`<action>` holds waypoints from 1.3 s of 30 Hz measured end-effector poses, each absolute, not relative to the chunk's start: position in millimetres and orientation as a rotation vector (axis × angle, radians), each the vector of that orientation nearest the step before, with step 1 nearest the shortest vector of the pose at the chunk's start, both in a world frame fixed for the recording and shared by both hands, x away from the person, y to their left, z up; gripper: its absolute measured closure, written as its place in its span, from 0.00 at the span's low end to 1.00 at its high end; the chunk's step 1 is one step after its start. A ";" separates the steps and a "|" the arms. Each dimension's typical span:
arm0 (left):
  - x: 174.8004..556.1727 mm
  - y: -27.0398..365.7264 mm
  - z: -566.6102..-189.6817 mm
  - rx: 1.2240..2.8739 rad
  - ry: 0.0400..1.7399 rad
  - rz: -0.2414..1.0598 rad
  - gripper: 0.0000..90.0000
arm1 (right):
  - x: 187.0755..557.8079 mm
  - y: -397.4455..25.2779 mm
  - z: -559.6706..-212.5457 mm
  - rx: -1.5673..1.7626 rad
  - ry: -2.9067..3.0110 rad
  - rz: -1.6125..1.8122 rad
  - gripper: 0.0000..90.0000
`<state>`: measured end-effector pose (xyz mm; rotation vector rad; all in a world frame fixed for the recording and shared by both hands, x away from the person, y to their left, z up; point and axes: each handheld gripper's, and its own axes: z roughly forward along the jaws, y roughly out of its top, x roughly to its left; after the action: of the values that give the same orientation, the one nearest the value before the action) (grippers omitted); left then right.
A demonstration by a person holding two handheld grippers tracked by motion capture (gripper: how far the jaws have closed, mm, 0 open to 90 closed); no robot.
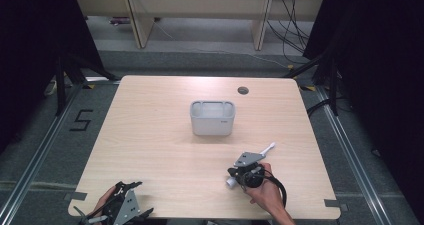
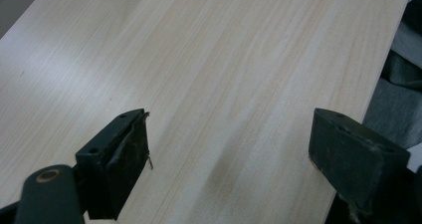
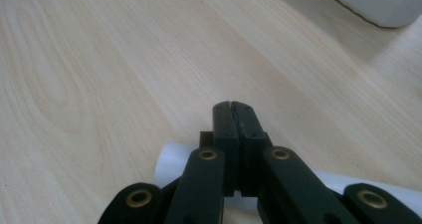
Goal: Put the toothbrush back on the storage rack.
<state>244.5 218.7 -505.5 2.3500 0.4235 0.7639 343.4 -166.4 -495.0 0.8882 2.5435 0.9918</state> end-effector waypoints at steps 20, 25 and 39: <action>244.2 218.5 -504.4 2.364 0.415 0.750 0.17 | 330.2 -176.5 -500.2 0.889 2.597 0.944 1.00; 244.5 219.4 -503.9 2.380 0.402 0.733 0.17 | 327.7 -182.1 -499.1 0.894 2.614 0.942 1.00; 244.4 219.5 -503.6 2.380 0.401 0.734 0.17 | 317.9 -201.9 -497.6 0.959 2.572 0.955 0.98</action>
<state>244.4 219.5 -503.6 2.3798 0.4007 0.7341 317.9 -201.9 -497.6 0.9594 2.5717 0.9550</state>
